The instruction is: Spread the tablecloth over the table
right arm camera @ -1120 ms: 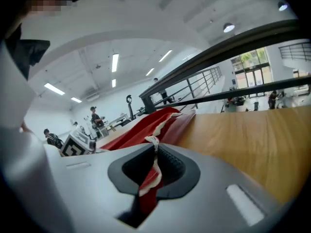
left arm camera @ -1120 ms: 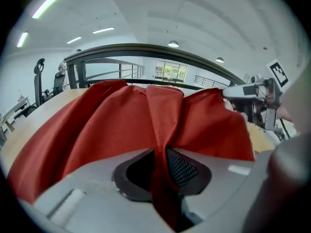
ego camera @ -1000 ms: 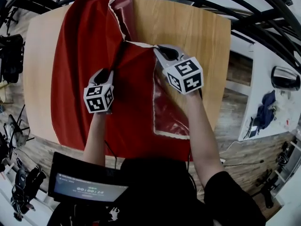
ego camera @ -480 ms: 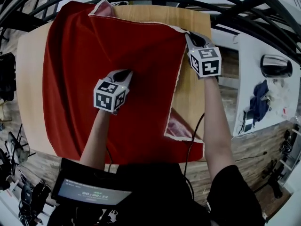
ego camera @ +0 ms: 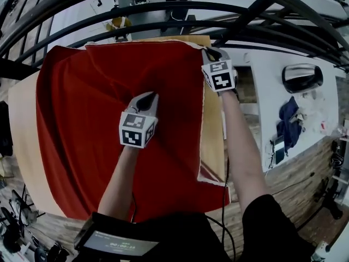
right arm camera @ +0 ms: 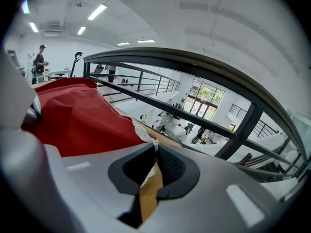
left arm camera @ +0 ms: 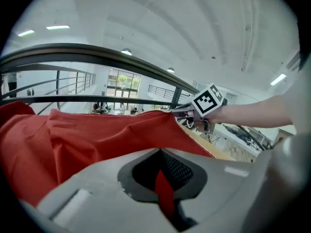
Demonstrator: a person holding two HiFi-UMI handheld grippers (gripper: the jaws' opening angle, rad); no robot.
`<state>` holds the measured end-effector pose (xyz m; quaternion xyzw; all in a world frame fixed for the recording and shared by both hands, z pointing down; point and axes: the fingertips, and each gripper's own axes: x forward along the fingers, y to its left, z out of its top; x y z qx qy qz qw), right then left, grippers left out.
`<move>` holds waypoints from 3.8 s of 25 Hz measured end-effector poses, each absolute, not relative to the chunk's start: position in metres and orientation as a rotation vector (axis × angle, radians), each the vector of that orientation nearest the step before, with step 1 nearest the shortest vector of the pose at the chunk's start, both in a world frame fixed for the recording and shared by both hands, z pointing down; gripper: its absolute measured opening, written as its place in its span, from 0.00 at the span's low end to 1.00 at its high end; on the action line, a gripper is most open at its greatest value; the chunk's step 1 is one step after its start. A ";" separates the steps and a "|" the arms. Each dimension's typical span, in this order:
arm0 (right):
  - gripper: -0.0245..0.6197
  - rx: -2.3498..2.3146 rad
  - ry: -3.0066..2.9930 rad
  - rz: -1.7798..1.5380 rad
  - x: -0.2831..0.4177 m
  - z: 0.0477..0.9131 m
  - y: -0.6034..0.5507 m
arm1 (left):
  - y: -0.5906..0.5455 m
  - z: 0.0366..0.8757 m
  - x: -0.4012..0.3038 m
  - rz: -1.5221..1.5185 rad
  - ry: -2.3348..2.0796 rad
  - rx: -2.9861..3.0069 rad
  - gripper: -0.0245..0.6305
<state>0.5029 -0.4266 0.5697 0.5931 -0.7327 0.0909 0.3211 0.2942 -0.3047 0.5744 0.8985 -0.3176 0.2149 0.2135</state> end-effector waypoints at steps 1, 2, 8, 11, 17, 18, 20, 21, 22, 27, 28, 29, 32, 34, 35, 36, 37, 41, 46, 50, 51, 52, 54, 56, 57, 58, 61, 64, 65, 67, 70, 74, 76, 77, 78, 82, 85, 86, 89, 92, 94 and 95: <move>0.08 1.559 -1.922 0.226 0.508 0.570 -0.430 | -0.311 0.573 0.303 0.592 -0.892 2.506 0.05; 0.08 1.560 -1.923 0.216 0.514 0.570 -0.435 | -0.317 0.571 0.311 0.596 -0.899 2.516 0.04; 0.08 1.569 -1.923 0.192 0.554 0.577 -0.472 | -0.370 0.576 0.377 0.693 -0.888 2.598 0.04; 0.08 1.549 -1.871 0.115 0.577 0.575 -0.489 | -0.390 0.568 0.404 0.690 -0.887 2.646 0.04; 0.08 1.496 -1.756 -0.001 0.615 0.573 -0.521 | -0.411 0.562 0.431 0.670 -0.880 2.701 0.04; 0.08 1.484 -1.740 -0.006 0.620 0.575 -0.524 | -0.411 0.562 0.433 0.671 -0.872 2.707 0.04; 0.08 1.469 -1.720 0.001 0.627 0.580 -0.527 | -0.408 0.562 0.433 0.684 -0.865 2.719 0.04; 0.10 1.466 -1.716 0.013 0.629 0.583 -0.527 | -0.405 0.563 0.432 0.695 -0.865 2.718 0.04; 0.15 1.465 -1.714 0.028 0.631 0.586 -0.525 | -0.403 0.564 0.429 0.706 -0.868 2.712 0.04; 0.21 1.593 -1.797 0.108 0.625 0.577 -0.502 | -0.388 0.577 0.405 0.757 -0.888 2.657 0.04; 0.14 1.633 -1.846 0.134 0.617 0.572 -0.491 | -0.383 0.578 0.400 0.755 -0.891 2.647 0.04; 0.06 1.663 -1.902 0.166 0.607 0.568 -0.476 | -0.378 0.577 0.396 0.747 -0.894 2.638 0.04; 0.05 1.668 -2.045 0.253 0.567 0.574 -0.415 | -0.350 0.573 0.383 0.689 -0.903 2.611 0.04; 0.05 1.673 -2.074 0.273 0.543 0.579 -0.371 | -0.324 0.569 0.371 0.630 -0.908 2.595 0.04; 0.05 1.684 -2.083 0.271 0.533 0.577 -0.350 | -0.310 0.567 0.365 0.602 -0.907 2.595 0.04; 0.05 1.696 -2.090 0.258 0.524 0.573 -0.329 | -0.295 0.565 0.360 0.583 -0.905 2.601 0.04; 0.05 1.705 -2.095 0.246 0.516 0.568 -0.310 | -0.281 0.565 0.355 0.576 -0.905 2.608 0.04; 0.05 1.665 -2.089 0.257 0.487 0.554 -0.223 | -0.217 0.560 0.336 0.607 -0.866 2.603 0.04; 0.05 1.611 -2.141 0.262 0.448 0.529 -0.111 | -0.135 0.542 0.303 0.663 -0.900 2.601 0.04; 0.05 1.580 -2.158 0.279 0.417 0.524 -0.031 | -0.057 0.551 0.269 0.728 -0.927 2.560 0.04; 0.05 1.586 -2.169 0.299 0.409 0.522 -0.016 | -0.038 0.552 0.261 0.725 -0.933 2.537 0.04; 0.05 1.595 -2.185 0.320 0.400 0.520 -0.003 | -0.019 0.551 0.252 0.723 -0.945 2.515 0.04; 0.05 1.597 -2.226 0.328 0.379 0.513 0.017 | 0.011 0.546 0.237 0.716 -0.985 2.485 0.04; 0.05 1.566 -2.273 0.292 0.353 0.500 0.029 | 0.031 0.533 0.225 0.693 -1.028 2.481 0.04; 0.05 1.547 -2.287 0.279 0.339 0.492 0.034 | 0.038 0.523 0.219 0.679 -1.043 2.488 0.04; 0.05 1.531 -2.297 0.275 0.326 0.485 0.039 | 0.043 0.514 0.213 0.665 -1.053 2.500 0.04; 0.05 1.505 -2.340 0.228 0.284 0.464 0.046 | 0.052 0.486 0.190 0.617 -1.091 2.535 0.04; 0.05 1.489 -2.379 0.178 0.242 0.444 0.061 | 0.068 0.465 0.162 0.568 -1.119 2.565 0.04; 0.05 1.485 -2.392 0.162 0.229 0.439 0.066 | 0.074 0.458 0.153 0.549 -1.122 2.578 0.04; 0.05 1.478 -2.411 0.148 0.202 0.429 0.079 | 0.088 0.444 0.131 0.511 -1.124 2.607 0.04; 0.05 1.504 -2.390 0.121 0.164 0.407 0.106 | 0.116 0.426 0.093 0.458 -1.118 2.647 0.04; 0.05 1.458 -2.443 0.082 0.090 0.391 0.146 | 0.154 0.434 0.012 0.447 -1.184 2.599 0.04; 0.05 1.380 -2.496 0.083 0.041 0.394 0.159 | 0.163 0.444 -0.037 0.442 -1.264 2.520 0.04; 0.05 1.328 -2.522 0.072 0.015 0.397 0.165 | 0.168 0.449 -0.061 0.438 -1.305 2.478 0.04; 0.05 1.271 -2.548 0.051 -0.012 0.398 0.171 | 0.173 0.453 -0.084 0.435 -1.345 2.440 0.04; 0.05 1.003 -2.628 -0.015 -0.113 0.406 0.189 | 0.189 0.470 -0.184 0.435 -1.519 2.295 0.05; 0.05 0.831 -2.647 0.034 -0.161 0.429 0.195 | 0.190 0.494 -0.249 0.417 -1.622 2.147 0.17; 0.05 0.790 -2.642 0.049 -0.170 0.438 0.195 | 0.190 0.505 -0.267 0.418 -1.650 2.091 0.18; 0.05 0.709 -2.612 0.067 -0.197 0.468 0.185 | 0.179 0.537 -0.320 0.436 -1.715 1.948 0.20; 0.05 0.700 -2.566 0.110 -0.220 0.499 0.163 | 0.156 0.570 -0.367 0.506 -1.743 1.845 0.31; 0.05 0.726 -2.521 0.152 -0.226 0.523 0.146 | 0.145 0.590 -0.390 0.566 -1.744 1.800 0.33; 0.05 0.749 -2.495 0.173 -0.228 0.535 0.137 | 0.142 0.599 -0.400 0.598 -1.733 1.788 0.34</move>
